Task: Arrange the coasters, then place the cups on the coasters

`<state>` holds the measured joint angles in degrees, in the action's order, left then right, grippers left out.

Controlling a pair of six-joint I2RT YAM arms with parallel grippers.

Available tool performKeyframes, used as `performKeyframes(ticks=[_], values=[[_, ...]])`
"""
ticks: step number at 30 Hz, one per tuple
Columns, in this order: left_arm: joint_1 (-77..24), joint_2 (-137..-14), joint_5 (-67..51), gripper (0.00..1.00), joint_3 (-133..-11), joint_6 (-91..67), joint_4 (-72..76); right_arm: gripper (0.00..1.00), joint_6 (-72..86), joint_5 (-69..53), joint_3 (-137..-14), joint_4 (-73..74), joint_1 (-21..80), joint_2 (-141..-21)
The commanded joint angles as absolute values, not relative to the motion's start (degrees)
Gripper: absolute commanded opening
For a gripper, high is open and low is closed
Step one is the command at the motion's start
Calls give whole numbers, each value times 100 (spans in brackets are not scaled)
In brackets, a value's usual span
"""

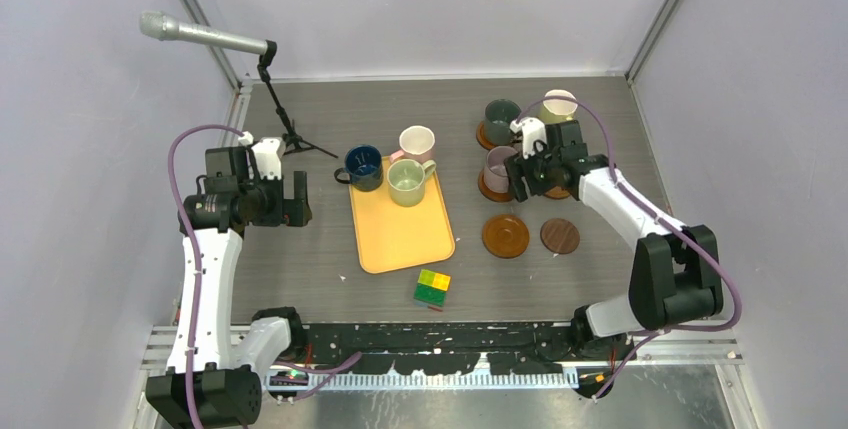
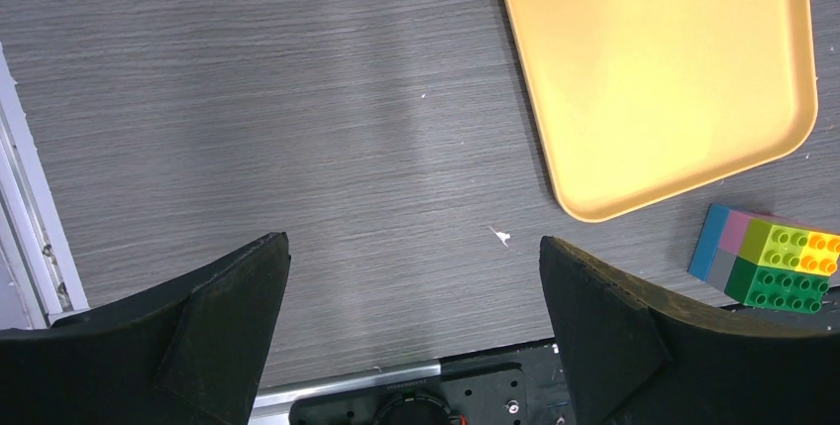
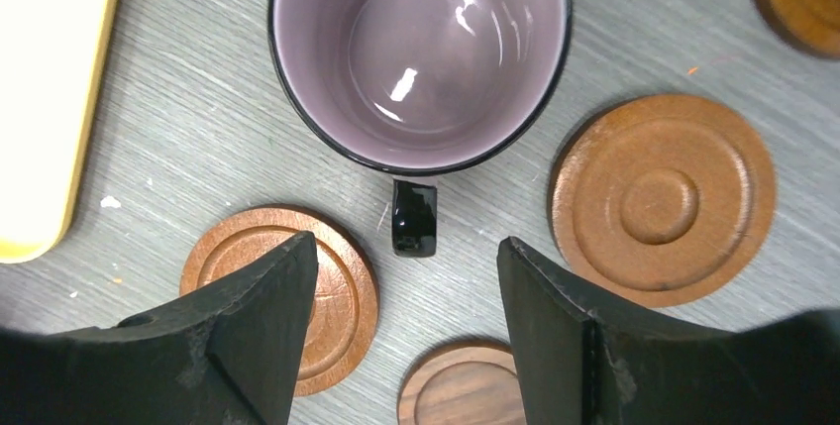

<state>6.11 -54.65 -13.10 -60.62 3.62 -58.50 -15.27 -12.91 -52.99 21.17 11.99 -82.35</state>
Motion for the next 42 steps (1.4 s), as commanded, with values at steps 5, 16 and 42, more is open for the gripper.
performKeyframes(ticks=[5,16,42], values=[[604,-5460,-1558,100,-6197,532,-5766,73,-1920,-2407,-6906,3302,1143,-8128],[604,-5415,-1891,100,-6173,824,-5878,73,-2872,-3513,-8312,3490,1777,-9427],[600,-5362,-2101,100,-6136,1013,-5887,73,-4845,-4399,-8556,2389,2543,-11272]])
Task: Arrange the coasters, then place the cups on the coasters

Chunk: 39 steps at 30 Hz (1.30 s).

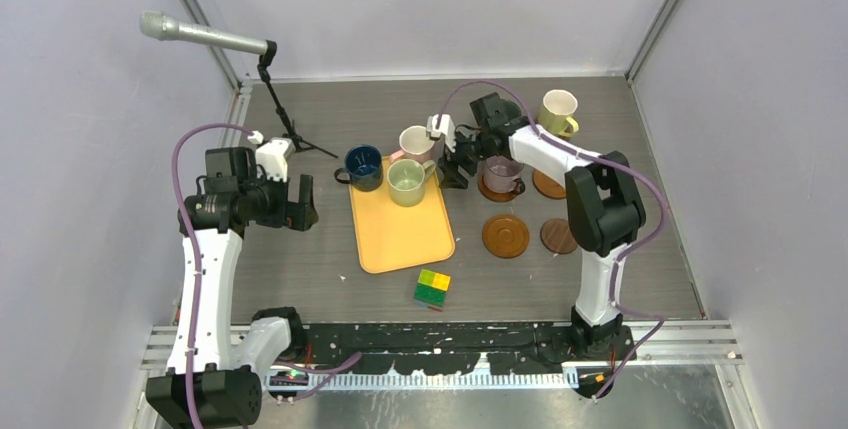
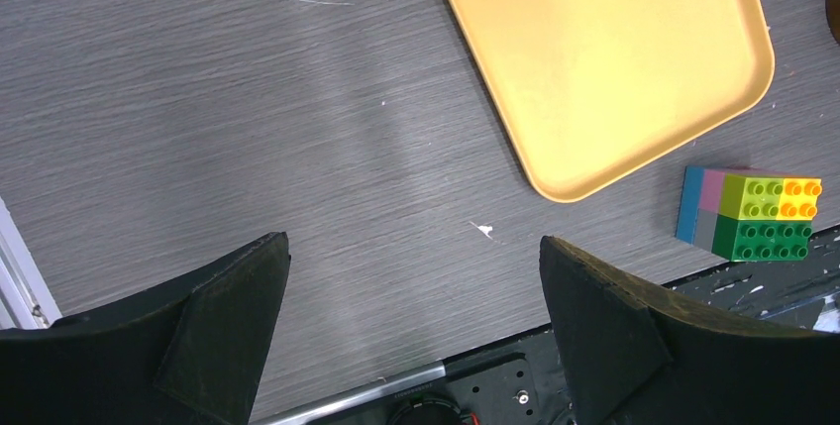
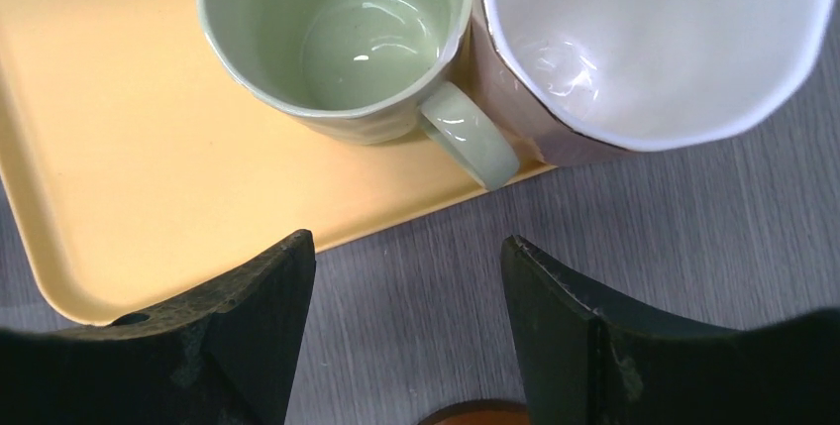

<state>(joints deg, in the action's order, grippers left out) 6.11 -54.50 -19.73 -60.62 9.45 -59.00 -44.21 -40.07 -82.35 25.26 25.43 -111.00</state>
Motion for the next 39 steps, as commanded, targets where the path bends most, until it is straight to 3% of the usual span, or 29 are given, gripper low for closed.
performKeyframes(ticks=[1,21,39], values=[[600,-5357,-2090,100,-6143,1015,-5896,73,-4876,-4412,-8602,2403,2553,-11318],[600,-5293,-2017,100,-6121,1030,-5933,73,-5347,-4508,-8826,2527,2739,-11614],[605,-5295,-2029,100,-6100,1023,-5907,72,-5978,-4641,-8324,3453,3207,-10981]])
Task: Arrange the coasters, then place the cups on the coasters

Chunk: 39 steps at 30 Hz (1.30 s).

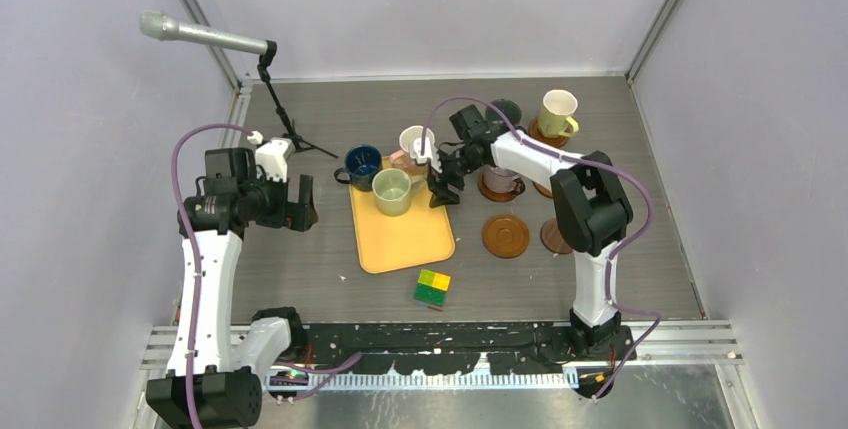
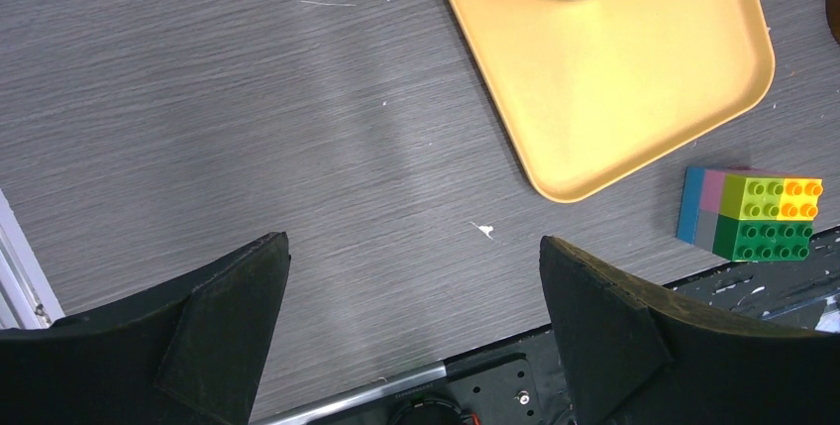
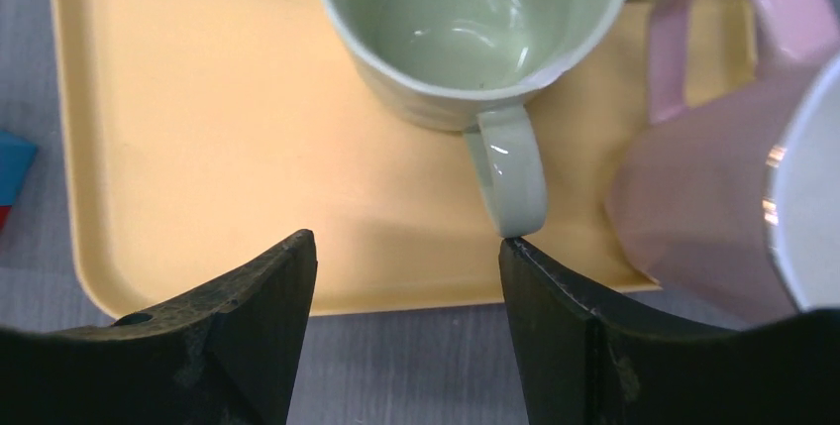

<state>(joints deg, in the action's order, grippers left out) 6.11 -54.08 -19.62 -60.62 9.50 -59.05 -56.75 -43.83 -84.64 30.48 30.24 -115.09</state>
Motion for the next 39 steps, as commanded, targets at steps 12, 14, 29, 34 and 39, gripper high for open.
performKeyframes(ticks=[12,14,29,34,39], values=[[599,-5262,-2048,100,-6065,1003,-5873,68,-4685,-3546,-8561,2939,3265,-11150],[598,-5256,-2050,100,-6058,1002,-5873,68,-4621,-3434,-8665,2937,3287,-11236],[601,-5178,-2028,100,-5999,1002,-5847,64,-4902,-3334,-8892,2717,3761,-11659],[598,-5131,-2009,100,-5935,1002,-5819,59,-4767,-3289,-8843,2521,3920,-11705],[599,-5108,-2030,100,-5935,985,-5818,48,-4393,-3147,-8754,2197,3961,-11745]])
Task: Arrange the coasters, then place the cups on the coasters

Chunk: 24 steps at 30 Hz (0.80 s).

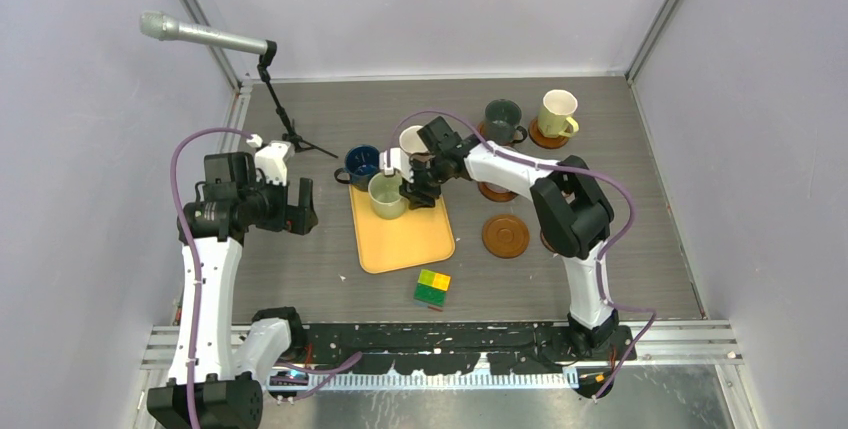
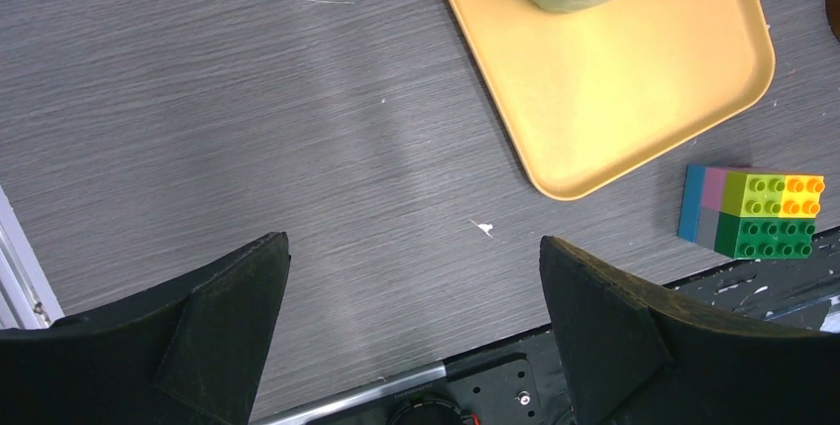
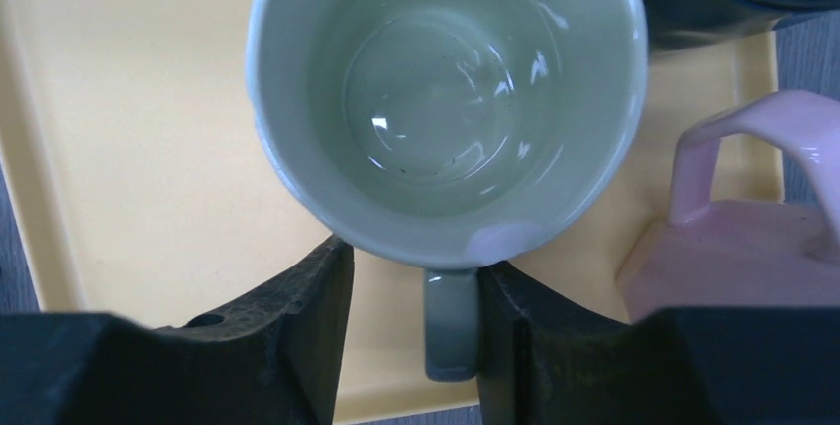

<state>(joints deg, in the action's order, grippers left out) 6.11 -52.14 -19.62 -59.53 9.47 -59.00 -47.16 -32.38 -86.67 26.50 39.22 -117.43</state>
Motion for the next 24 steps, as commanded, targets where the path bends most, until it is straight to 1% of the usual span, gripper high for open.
performKeyframes(ticks=[1,9,12,14,20,24], values=[[598,-5100,-2030,100,-5938,990,-5818,46,-4301,-3108,-8728,2137,3956,-11734],[603,-5011,-2022,100,-5931,968,-5818,16,-3492,-3016,-8294,1935,3960,-11149],[598,-5009,-2014,100,-5950,977,-5834,8,-3011,-2942,-8179,2019,3950,-10746],[601,-5050,-1942,100,-6002,1017,-5852,1,-2608,-2936,-8253,2251,3957,-10431],[600,-5125,-1919,100,-6141,1055,-5897,0,-1951,-2516,-8214,2576,3903,-9461],[598,-5161,-1975,100,-6237,1036,-5918,0,-1659,-2344,-8096,2849,3575,-8747]])
